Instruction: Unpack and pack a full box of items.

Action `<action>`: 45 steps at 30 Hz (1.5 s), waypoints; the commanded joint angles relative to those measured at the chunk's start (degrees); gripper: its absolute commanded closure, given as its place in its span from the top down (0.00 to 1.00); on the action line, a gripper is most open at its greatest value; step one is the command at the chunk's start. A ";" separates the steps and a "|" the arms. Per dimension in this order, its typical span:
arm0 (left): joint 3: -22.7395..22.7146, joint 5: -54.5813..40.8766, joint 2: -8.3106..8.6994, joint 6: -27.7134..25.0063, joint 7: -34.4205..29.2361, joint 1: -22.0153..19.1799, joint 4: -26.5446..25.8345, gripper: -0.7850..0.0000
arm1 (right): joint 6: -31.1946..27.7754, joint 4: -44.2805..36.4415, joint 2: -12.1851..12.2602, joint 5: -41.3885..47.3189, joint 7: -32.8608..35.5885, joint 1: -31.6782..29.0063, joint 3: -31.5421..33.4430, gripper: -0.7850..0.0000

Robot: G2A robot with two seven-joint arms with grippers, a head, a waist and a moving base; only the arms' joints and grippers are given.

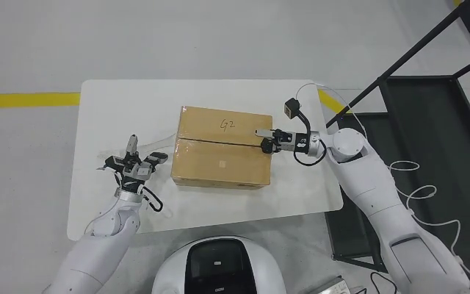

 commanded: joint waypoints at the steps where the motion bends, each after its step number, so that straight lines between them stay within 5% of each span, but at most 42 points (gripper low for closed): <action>1: -0.04 -0.01 0.02 -0.05 -0.01 0.04 -0.03 1.00 | 0.00 0.00 0.00 0.00 0.00 0.00 0.00 1.00; 12: -0.71 0.51 -0.28 2.11 3.54 -0.09 -0.51 1.00 | 0.00 0.00 0.00 0.00 0.00 0.00 0.00 1.00; 19: 0.99 1.21 -2.02 5.94 7.51 -1.34 1.72 1.00 | 0.00 0.00 0.00 0.00 0.00 0.00 0.00 1.00; 28: 1.85 1.85 -4.72 3.44 12.38 -5.38 7.77 1.00 | 0.00 0.00 0.00 0.00 0.00 0.00 0.00 1.00; 45: 0.42 -3.97 -8.23 2.43 6.31 -8.53 12.89 1.00 | 0.00 0.00 0.00 0.00 0.00 0.00 0.00 1.00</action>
